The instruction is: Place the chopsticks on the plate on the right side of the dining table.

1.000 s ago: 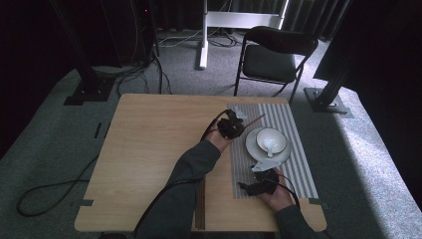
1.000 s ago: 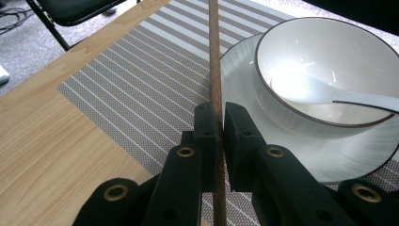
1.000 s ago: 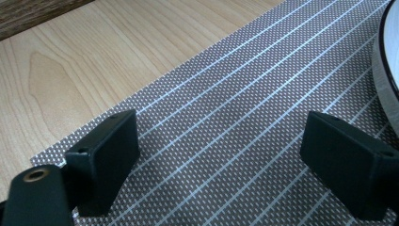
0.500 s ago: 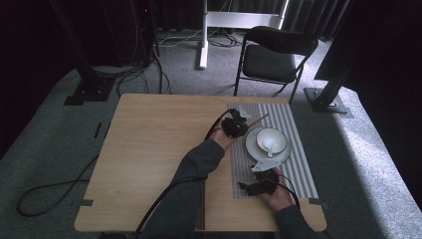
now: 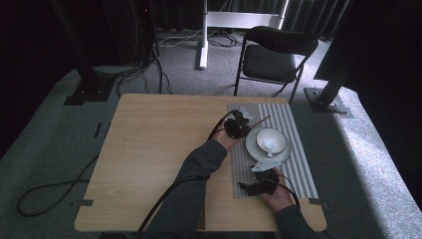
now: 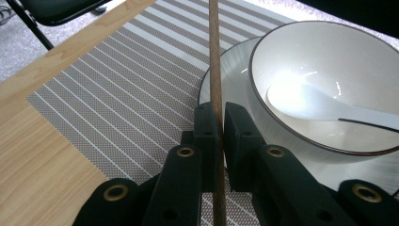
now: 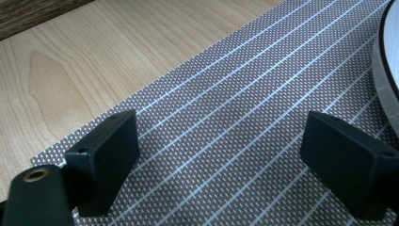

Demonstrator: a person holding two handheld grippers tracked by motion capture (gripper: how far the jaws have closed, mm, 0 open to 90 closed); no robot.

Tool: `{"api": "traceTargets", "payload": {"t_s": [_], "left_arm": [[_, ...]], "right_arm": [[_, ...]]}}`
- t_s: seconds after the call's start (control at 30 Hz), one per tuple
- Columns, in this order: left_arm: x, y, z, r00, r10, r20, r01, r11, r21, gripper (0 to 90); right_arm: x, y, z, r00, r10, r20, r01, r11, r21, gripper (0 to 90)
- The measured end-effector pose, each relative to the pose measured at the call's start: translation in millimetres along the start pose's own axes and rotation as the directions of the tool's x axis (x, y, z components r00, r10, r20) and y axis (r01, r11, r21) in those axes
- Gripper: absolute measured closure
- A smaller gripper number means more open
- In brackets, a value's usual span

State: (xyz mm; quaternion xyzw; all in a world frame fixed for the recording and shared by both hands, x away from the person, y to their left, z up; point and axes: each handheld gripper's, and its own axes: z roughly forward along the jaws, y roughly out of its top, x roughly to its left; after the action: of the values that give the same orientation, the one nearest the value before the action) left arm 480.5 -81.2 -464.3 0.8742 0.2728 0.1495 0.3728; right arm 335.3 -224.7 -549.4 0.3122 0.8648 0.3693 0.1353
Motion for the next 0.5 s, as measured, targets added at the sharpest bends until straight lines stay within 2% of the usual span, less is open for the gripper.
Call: {"api": "traceTargets", "payload": {"t_s": [0.5], "left_arm": [[-6.1, 2.5, 23.1, 0.9997, 0.019, 0.016, -0.020, 0.9996, 0.022, 84.0]], "right_arm": [[0.0, 0.0, 0.0, 1.0000, 0.000, 0.000, 0.000, 1.000, 0.000, 11.1]]}}
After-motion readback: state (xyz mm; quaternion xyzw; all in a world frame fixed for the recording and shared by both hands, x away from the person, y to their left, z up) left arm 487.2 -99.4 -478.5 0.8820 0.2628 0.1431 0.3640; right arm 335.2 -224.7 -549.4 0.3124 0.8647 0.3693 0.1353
